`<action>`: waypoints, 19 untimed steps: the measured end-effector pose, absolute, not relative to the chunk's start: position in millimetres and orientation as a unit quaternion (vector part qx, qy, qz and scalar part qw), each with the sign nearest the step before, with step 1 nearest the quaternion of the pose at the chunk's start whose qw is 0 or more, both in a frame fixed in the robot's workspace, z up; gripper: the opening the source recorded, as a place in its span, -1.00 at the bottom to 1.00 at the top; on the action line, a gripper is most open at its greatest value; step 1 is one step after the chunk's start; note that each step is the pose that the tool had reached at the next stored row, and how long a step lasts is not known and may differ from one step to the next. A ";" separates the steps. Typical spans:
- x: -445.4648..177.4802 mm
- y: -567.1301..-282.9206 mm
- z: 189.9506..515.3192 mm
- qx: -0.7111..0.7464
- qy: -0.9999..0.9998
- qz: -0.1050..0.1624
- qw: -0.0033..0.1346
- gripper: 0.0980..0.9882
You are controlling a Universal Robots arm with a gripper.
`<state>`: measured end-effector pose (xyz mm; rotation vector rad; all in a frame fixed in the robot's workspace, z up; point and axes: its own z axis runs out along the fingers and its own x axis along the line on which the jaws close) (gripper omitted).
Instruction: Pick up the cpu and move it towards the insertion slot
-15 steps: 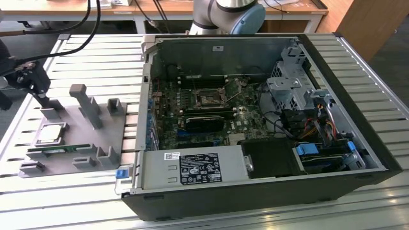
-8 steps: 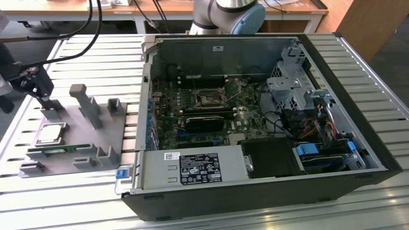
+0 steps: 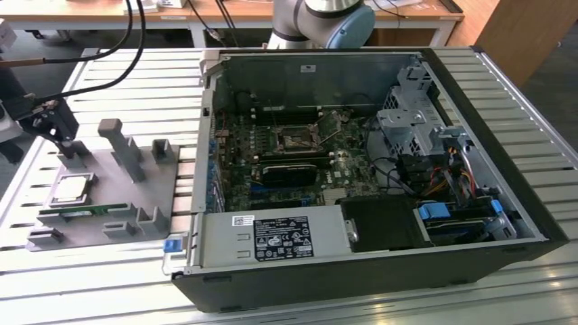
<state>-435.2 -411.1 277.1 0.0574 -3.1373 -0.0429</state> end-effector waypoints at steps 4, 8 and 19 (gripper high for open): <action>-435.2 -411.4 272.6 0.018 -1.000 -0.014 0.003 0.53; -435.2 -411.8 268.8 0.018 -1.000 -0.013 0.003 0.53; -435.3 -411.8 252.5 0.018 -1.000 -0.013 0.003 0.53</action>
